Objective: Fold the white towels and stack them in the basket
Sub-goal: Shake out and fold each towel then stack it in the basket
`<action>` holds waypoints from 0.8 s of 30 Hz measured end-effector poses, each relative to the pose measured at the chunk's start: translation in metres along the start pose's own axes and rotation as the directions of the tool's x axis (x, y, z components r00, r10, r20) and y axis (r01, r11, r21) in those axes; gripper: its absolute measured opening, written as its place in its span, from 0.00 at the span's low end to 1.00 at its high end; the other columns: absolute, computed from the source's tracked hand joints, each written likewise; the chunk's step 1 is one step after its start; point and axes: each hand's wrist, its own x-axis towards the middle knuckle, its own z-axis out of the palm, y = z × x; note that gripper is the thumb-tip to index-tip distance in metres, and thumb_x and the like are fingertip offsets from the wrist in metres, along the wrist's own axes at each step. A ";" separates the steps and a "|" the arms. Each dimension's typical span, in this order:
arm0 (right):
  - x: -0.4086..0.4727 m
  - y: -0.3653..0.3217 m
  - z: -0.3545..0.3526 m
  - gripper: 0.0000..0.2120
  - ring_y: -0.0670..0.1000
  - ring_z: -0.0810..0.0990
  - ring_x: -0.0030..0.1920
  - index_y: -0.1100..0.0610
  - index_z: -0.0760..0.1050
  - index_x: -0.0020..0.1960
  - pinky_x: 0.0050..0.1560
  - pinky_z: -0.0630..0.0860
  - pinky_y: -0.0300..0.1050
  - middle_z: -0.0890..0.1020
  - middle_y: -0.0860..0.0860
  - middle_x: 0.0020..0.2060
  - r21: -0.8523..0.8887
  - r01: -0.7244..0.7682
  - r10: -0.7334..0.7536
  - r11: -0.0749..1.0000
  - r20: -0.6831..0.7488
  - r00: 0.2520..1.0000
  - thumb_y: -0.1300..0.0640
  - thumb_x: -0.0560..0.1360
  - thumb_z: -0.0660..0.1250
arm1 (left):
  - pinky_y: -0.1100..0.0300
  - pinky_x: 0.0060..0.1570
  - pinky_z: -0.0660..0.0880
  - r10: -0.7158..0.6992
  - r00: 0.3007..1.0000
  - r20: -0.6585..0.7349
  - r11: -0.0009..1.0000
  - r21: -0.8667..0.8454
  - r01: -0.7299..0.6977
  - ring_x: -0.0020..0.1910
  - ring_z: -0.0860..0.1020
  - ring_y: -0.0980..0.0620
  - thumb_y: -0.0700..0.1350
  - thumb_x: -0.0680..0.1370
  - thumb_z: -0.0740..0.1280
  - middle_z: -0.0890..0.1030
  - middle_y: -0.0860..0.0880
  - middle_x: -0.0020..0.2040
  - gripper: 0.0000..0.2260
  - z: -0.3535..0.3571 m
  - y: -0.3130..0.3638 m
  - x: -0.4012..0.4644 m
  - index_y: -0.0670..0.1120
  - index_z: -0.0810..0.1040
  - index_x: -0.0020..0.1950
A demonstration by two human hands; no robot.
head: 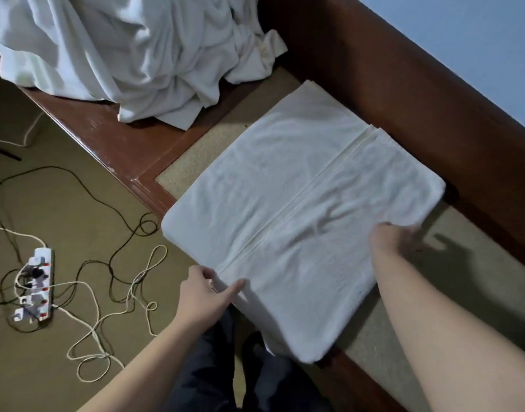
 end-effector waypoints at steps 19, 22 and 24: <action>-0.052 0.178 -0.033 0.10 0.50 0.82 0.32 0.61 0.79 0.51 0.25 0.75 0.38 0.85 0.60 0.40 0.254 0.067 -0.203 0.965 0.558 0.805 0.54 0.81 0.72 | 0.46 0.54 0.78 0.140 0.964 -0.224 0.990 0.045 -0.134 0.56 0.77 0.47 0.61 0.75 0.72 0.78 0.53 0.53 0.18 0.025 -0.036 -0.046 0.53 0.75 0.58; -0.047 0.178 -0.039 0.08 0.49 0.83 0.32 0.62 0.79 0.51 0.25 0.75 0.37 0.85 0.59 0.39 0.276 0.041 -0.199 0.960 0.571 0.796 0.56 0.81 0.71 | 0.50 0.51 0.76 0.318 0.947 0.047 0.899 0.302 -0.317 0.53 0.75 0.49 0.68 0.70 0.66 0.77 0.54 0.50 0.21 0.064 -0.042 -0.092 0.55 0.75 0.53; -0.049 0.183 -0.041 0.09 0.50 0.83 0.32 0.62 0.78 0.52 0.26 0.76 0.38 0.85 0.59 0.37 0.284 0.043 -0.202 0.958 0.560 0.803 0.56 0.82 0.71 | 0.49 0.54 0.74 0.336 0.913 0.233 0.758 0.509 -0.409 0.59 0.73 0.48 0.72 0.70 0.63 0.77 0.54 0.58 0.26 0.093 -0.045 -0.115 0.56 0.75 0.59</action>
